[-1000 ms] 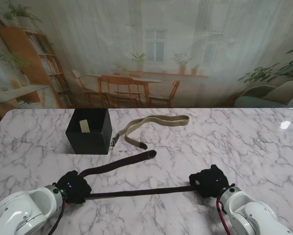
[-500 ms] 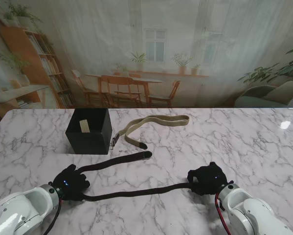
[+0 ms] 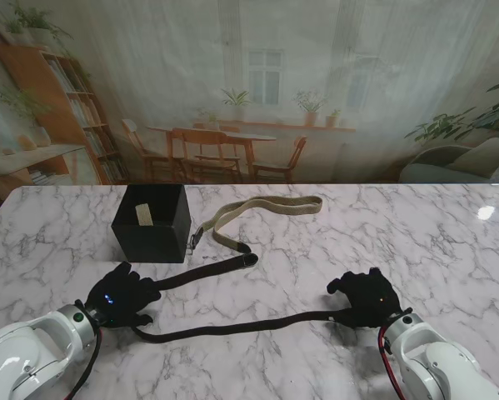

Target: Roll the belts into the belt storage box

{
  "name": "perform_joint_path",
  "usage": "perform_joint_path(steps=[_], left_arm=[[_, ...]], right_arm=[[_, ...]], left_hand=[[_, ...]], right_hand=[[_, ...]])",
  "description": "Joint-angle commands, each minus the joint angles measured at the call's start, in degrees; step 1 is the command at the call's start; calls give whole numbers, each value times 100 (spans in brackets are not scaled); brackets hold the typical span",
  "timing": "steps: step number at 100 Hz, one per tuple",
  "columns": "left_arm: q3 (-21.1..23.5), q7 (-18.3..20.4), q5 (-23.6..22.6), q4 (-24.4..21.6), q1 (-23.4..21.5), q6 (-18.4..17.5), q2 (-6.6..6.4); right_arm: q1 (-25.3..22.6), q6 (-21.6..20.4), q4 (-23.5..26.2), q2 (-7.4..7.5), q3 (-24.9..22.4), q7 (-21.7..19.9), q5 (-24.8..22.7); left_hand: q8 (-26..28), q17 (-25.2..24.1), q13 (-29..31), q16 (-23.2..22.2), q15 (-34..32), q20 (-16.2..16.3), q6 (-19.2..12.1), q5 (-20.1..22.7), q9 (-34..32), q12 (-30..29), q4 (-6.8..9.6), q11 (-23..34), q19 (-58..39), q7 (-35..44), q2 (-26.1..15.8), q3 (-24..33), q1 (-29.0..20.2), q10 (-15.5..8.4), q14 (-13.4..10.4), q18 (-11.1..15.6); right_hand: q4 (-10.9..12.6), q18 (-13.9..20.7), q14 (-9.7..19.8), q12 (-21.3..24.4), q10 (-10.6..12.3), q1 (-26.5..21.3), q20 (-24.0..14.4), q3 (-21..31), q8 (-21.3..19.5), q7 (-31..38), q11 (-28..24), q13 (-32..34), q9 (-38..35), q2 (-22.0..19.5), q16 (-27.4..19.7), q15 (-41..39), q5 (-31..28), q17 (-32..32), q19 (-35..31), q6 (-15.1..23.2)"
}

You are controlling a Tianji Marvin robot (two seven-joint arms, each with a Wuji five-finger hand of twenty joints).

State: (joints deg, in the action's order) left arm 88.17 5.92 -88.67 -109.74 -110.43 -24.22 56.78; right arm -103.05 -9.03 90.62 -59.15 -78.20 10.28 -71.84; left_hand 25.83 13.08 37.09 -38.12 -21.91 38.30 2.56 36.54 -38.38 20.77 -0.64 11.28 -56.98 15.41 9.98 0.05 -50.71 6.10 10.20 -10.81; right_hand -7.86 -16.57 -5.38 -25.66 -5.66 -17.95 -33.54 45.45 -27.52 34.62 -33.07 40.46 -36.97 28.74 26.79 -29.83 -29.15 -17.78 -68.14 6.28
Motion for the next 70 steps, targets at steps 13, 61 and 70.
perform_joint_path(steps=[13, 61, 70], left_arm=[[-19, -159, 134, -114, 110, 151, 46], [-411, -433, 596, 158, 457, 836, 127], [-462, -451, 661, 188, 477, 895, 135]], right_arm=[[-235, -35, 278, 21, -303, -83, -141], [-200, -74, 220, 53, -189, -223, -214], [-159, -77, 205, 60, -133, -280, -208]], left_hand=[[80, -233, 36, 183, 223, -252, -1, 216, -255, -29, 12, 54, 521, 40, -374, -76, 26, 110, 113, -429], [209, -350, 52, 225, 232, -366, 57, 369, -460, 56, 3, 78, 796, 130, -535, -94, -31, 135, 146, -556], [235, -344, 49, 222, 227, -359, 63, 373, -470, 67, 2, 84, 789, 136, -541, -97, -34, 142, 152, -565]], right_hand=[[203, -205, -126, 224, -78, 217, 259, -175, 406, -889, 171, -218, 345, -309, -348, 643, 1209, 240, 414, -843], [211, -293, -163, 312, -125, 197, 398, -70, -559, 579, 148, -293, 399, -131, -463, 889, -266, 387, 711, -209], [230, -306, -156, 321, -97, -10, 415, 104, -606, 659, 173, -258, 288, -33, -501, 952, -351, 394, 730, -96]])
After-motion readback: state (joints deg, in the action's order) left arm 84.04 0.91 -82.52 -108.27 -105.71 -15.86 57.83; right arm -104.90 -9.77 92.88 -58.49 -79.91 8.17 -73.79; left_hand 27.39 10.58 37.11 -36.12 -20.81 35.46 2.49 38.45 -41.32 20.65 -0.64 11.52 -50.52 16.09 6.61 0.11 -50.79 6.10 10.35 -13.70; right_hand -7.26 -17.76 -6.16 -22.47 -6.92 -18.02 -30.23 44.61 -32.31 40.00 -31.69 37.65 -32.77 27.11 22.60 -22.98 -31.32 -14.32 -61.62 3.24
